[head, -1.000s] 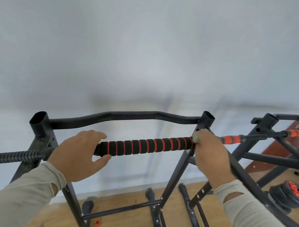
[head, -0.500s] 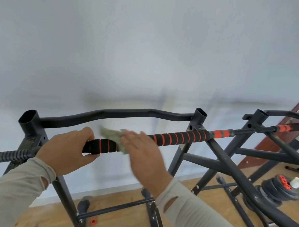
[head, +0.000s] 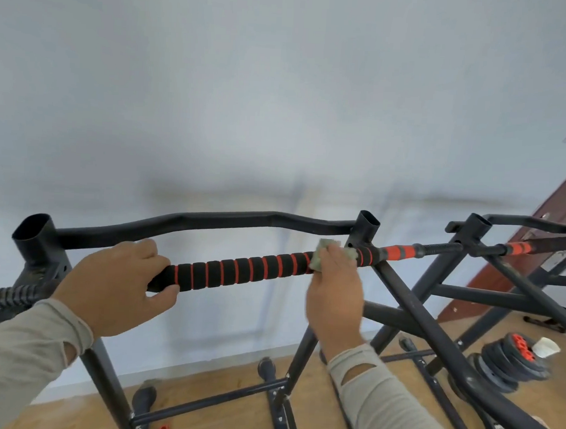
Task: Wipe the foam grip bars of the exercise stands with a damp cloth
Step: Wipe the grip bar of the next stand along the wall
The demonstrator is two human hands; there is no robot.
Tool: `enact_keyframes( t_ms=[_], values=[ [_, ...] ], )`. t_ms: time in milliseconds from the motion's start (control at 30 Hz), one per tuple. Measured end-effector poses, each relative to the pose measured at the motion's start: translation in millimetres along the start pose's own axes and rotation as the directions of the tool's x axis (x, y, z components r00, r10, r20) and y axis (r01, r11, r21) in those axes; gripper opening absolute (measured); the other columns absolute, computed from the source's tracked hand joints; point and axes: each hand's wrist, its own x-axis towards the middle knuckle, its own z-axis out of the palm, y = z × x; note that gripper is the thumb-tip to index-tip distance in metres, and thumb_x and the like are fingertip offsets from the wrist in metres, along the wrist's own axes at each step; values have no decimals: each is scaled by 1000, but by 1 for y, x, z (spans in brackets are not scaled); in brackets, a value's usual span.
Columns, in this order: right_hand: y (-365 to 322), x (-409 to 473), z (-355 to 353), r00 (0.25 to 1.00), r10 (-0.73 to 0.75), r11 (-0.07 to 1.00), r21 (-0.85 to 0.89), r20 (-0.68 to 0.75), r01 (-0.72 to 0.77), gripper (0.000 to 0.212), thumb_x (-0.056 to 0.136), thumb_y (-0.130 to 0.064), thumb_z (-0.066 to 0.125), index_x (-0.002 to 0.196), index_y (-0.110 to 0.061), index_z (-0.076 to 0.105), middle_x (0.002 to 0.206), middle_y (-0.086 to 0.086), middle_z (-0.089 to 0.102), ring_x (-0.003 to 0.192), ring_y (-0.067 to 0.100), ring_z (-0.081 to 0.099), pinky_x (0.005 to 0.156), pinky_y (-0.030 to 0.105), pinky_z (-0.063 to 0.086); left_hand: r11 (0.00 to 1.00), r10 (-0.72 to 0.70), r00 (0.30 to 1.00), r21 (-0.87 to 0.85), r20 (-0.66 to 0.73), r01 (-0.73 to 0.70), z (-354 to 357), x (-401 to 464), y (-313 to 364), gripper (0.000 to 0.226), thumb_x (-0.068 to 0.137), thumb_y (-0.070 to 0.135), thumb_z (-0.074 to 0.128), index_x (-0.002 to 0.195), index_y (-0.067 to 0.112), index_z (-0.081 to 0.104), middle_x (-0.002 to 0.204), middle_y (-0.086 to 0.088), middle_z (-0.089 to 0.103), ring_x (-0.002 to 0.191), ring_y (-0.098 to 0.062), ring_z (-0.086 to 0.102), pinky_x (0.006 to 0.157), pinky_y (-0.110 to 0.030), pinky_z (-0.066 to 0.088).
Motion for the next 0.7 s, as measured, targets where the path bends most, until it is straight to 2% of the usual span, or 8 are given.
enact_keyframes(
  t_ms=[100, 200, 267, 333, 400, 533, 633, 700],
  values=[
    [-68, -29, 11, 983, -182, 974, 133, -17, 183, 22, 90, 1, 54, 102, -14, 62, 108, 1, 61, 106, 20, 52, 102, 43, 47, 999, -13, 999, -32, -43, 12, 7, -6, 4, 43, 78, 61, 55, 108, 30, 61, 78, 16, 51, 67, -8, 54, 54, -23, 43],
    [-126, -55, 30, 930, -363, 914, 216, 63, 342, 35, 102, -17, 49, 133, -12, 63, 139, 4, 63, 136, 21, 51, 125, 42, 26, 998, -38, 999, -45, -19, 37, 7, -4, 1, 67, 67, 58, 80, 118, 25, 53, 74, 17, 47, 61, -9, 50, 52, -25, 39],
    [-145, -62, 34, 873, -476, 867, 218, 102, 447, 42, 103, -21, 44, 141, -13, 59, 147, 5, 59, 143, 20, 46, 127, 38, 18, 999, -24, 1000, -40, -19, 23, 9, -2, -1, 68, 63, 46, 88, 116, 24, 51, 71, 14, 51, 59, -16, 57, 51, -26, 41],
    [-135, -53, 30, 811, -570, 815, 210, 131, 540, 46, 101, -17, 38, 143, -12, 58, 148, 6, 57, 142, 21, 47, 126, 38, 23, 998, -33, 999, -47, -25, 32, 10, 1, -3, 60, 68, 40, 85, 113, 26, 48, 71, 10, 60, 58, -18, 60, 50, -27, 42],
    [-103, -38, 25, 786, -609, 791, 165, 107, 590, 45, 97, -10, 46, 140, -11, 60, 147, 5, 58, 137, 21, 53, 121, 39, 33, 997, -47, 999, -69, 9, 47, 9, 1, -3, 47, 76, 45, 77, 107, 30, 44, 68, 12, 57, 51, -10, 52, 49, -25, 39],
    [-7, -7, 6, 895, -439, 895, -44, 73, 443, 57, 75, 9, 75, 128, -7, 69, 138, 6, 65, 120, 23, 67, 113, 37, 38, 998, -19, 996, -62, 88, 25, 3, -1, -6, 33, 79, 56, 67, 90, 36, 43, 58, 15, 51, 48, -3, 49, 50, -20, 44],
    [65, 16, -20, 968, -216, 958, -163, 126, 235, 55, 73, 13, 76, 126, -1, 69, 134, 13, 67, 115, 33, 69, 106, 46, 48, 999, 18, 993, -51, 116, -12, 2, 0, -10, 31, 76, 62, 59, 87, 36, 46, 55, 14, 52, 46, -4, 50, 47, -17, 37],
    [87, 26, -35, 992, -39, 982, -181, 122, 61, 45, 83, 10, 69, 128, 0, 67, 136, 13, 65, 120, 34, 66, 105, 46, 50, 999, 35, 992, -38, 125, -31, 3, 2, -13, 32, 75, 65, 53, 85, 35, 49, 53, 13, 52, 46, -6, 52, 48, -21, 42]
  ],
)
